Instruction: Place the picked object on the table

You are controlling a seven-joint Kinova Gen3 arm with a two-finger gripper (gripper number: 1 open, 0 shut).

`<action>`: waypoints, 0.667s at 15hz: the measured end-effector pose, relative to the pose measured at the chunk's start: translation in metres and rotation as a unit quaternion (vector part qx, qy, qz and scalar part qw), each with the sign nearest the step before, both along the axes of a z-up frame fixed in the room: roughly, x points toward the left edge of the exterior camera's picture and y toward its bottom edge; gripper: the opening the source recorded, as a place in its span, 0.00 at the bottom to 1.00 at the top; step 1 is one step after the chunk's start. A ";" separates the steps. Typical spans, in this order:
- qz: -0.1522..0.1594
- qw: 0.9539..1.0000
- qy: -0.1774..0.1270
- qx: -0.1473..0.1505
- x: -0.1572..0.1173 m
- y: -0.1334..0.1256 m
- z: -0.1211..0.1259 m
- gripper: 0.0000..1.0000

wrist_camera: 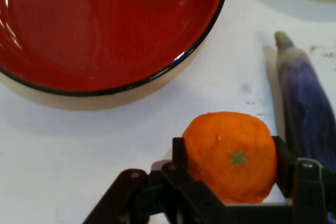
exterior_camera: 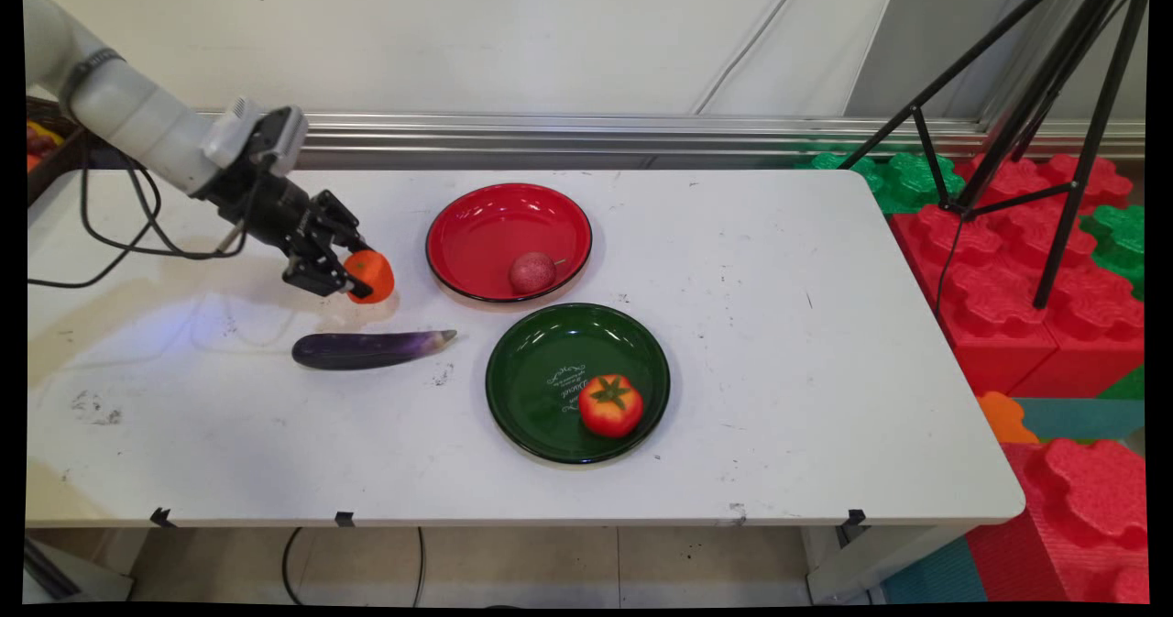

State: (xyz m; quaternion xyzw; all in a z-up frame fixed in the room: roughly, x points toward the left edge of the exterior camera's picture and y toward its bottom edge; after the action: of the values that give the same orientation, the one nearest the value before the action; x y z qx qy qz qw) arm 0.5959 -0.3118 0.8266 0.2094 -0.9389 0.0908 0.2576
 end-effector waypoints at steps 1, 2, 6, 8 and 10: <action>0.002 1.000 -0.002 0.003 0.001 -0.003 -0.007 0.00; 0.003 1.000 -0.003 0.005 0.001 -0.004 -0.011 0.00; 0.010 1.000 -0.004 0.012 0.004 -0.014 -0.031 0.00; 0.013 1.000 -0.002 0.012 0.005 -0.017 -0.037 0.00; 0.015 1.000 0.002 0.011 0.006 -0.021 -0.041 1.00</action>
State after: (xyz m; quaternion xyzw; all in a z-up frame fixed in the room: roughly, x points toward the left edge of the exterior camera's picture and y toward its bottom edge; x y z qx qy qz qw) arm 0.6014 -0.3325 0.7855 0.2265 -0.9361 0.0841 0.2555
